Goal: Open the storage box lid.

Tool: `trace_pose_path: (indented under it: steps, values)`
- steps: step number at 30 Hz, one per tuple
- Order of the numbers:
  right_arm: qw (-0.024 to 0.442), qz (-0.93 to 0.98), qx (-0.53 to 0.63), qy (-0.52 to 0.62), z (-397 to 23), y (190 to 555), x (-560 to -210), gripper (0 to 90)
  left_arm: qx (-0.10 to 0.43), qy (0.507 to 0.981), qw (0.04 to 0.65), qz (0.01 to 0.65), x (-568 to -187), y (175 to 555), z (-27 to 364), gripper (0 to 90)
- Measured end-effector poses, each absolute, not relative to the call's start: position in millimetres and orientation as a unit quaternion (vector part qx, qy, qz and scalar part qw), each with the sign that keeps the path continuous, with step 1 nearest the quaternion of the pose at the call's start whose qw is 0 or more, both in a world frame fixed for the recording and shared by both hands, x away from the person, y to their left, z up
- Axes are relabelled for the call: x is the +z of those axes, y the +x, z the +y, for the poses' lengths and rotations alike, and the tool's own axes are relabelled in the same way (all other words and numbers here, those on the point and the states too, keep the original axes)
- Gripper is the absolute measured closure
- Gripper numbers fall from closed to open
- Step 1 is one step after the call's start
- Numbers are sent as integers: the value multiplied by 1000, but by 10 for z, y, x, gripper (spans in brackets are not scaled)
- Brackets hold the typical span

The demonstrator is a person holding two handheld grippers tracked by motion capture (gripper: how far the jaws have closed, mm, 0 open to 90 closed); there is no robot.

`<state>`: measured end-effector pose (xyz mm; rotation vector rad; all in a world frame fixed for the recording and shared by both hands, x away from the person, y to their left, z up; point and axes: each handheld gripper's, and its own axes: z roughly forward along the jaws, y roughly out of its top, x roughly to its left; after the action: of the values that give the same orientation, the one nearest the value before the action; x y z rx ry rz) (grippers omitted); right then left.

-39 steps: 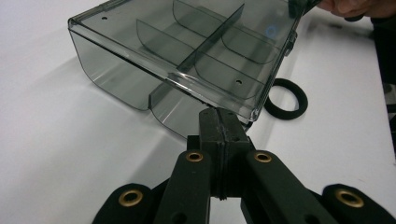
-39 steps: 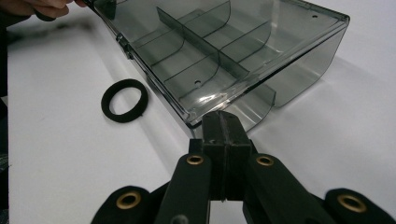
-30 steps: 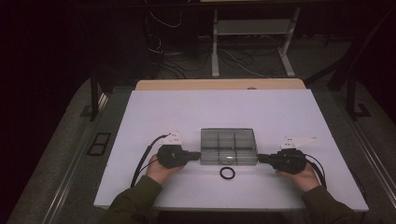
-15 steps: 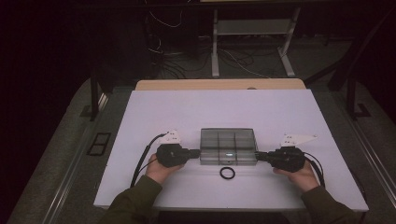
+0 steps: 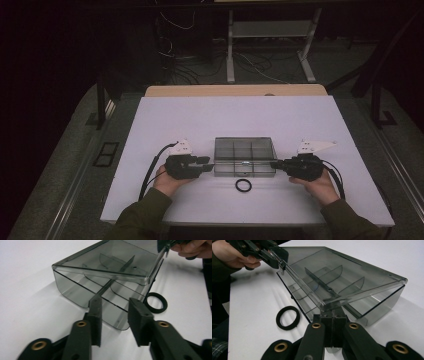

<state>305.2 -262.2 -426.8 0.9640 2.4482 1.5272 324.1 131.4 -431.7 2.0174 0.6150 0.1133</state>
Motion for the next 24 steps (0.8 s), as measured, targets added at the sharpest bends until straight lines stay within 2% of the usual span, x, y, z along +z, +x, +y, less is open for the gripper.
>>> trace_pose_path:
  steps: [17, 24]
  values:
    - [50, 810, 501, 302, -2505, 3114, -4225, 894, 69, 828, 486, 271, -4370, 3239, 1367, 268]
    - [53, 809, 502, 300, -2484, 3132, -4205, 894, 74, 830, 480, 275, -4396, 3247, 1363, 158]
